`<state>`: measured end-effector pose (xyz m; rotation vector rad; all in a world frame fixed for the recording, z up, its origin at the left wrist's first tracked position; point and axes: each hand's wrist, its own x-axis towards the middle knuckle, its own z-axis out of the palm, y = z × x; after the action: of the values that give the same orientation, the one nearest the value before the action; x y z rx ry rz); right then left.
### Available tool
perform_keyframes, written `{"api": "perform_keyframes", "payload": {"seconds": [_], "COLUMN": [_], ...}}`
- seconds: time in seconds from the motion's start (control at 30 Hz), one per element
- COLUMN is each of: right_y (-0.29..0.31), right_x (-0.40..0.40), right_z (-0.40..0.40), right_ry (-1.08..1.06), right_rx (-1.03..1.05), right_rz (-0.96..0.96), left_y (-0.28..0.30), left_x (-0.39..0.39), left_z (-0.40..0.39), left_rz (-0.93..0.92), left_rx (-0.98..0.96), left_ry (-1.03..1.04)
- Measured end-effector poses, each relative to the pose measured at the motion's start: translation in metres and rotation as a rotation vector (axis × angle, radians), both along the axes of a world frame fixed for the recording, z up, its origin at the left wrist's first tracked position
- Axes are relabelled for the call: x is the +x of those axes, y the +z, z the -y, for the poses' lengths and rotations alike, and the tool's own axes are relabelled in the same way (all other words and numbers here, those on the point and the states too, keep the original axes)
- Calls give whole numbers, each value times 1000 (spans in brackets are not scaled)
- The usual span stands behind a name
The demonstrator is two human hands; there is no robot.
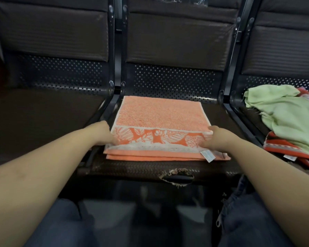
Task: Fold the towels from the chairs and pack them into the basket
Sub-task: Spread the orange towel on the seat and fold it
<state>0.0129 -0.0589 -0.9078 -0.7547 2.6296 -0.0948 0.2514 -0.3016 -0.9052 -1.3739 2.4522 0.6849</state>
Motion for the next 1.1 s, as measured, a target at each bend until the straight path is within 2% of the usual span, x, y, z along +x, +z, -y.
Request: {"api": "perform_keyframes", "payload": {"seconds": [0.17, 0.33, 0.43, 0.5, 0.63, 0.67, 0.77, 0.83, 0.9, 1.03, 1.1], "right_y": [9, 21, 24, 25, 28, 28, 22, 18, 18, 10, 10], "right_x": [9, 19, 23, 20, 7, 4, 6, 5, 5, 4, 5], "right_z": [-13, -24, -32, -34, -36, -37, -41, -40, -39, -38, -39], "right_ry": [-131, -258, -296, -300, -283, -279, -256, -260, -269, -447, -500], "right_rx": [47, 102, 58, -16, -133, -146, -11, 35, 3, -267, -318], "right_rz": [-17, 206, 257, 187, -72, -82, -59, -26, 5, 303, 394], "left_y": [-7, -7, -9, -7, 2, 2, -4, -8, -7, 2, 6], "left_x": [21, 30, 32, 32, 34, 34, 35, 33, 31, 27, 28], "left_z": [-5, -18, -22, -20, -16, -17, -26, -27, -27, -32, -34], "left_rz": [-45, -123, -234, -334, -522, -507, -362, -292, -303, -386, -384], "left_rx": [118, 64, 170, 261, 346, 349, 365, 310, 272, 479, 549], "left_ry": [96, 114, 176, 258, 392, 381, 326, 313, 338, 463, 480]}}
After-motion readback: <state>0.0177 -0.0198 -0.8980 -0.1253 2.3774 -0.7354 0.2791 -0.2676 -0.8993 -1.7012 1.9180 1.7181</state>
